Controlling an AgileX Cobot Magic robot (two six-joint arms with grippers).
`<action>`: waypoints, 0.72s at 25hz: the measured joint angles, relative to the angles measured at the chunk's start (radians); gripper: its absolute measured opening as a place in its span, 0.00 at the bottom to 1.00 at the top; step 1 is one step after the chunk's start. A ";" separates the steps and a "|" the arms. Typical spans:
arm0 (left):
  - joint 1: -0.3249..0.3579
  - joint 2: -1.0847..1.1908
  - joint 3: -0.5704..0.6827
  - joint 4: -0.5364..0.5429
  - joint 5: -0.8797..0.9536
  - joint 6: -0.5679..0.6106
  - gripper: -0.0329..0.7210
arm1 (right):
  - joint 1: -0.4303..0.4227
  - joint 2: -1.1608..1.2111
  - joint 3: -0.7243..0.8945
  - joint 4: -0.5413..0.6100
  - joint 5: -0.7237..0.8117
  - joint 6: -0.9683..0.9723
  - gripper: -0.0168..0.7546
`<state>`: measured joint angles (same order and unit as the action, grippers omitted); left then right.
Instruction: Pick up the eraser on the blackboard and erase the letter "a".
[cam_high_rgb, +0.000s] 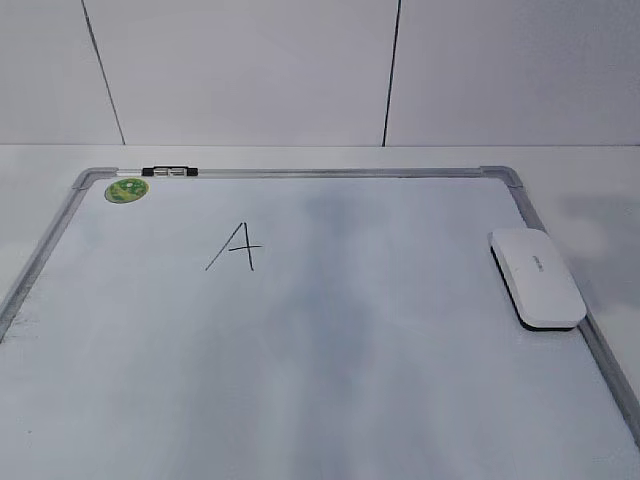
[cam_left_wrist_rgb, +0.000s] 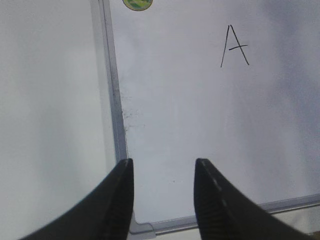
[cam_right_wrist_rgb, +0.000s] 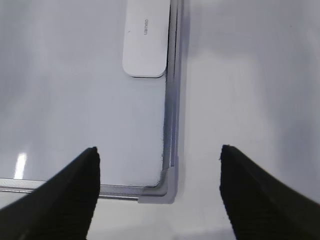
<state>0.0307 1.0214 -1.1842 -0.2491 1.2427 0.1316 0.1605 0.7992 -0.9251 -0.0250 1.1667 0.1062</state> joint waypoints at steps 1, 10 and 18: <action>0.000 -0.041 0.031 0.000 0.000 0.000 0.45 | 0.000 -0.031 0.000 -0.010 0.007 -0.001 0.79; -0.046 -0.422 0.287 -0.003 0.007 0.000 0.45 | 0.000 -0.274 0.000 -0.071 0.074 -0.030 0.79; -0.056 -0.691 0.497 -0.003 0.016 0.000 0.45 | 0.000 -0.427 0.003 -0.073 0.102 -0.039 0.79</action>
<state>-0.0250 0.3306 -0.6872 -0.2517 1.2586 0.1316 0.1605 0.3723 -0.9225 -0.0980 1.2687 0.0673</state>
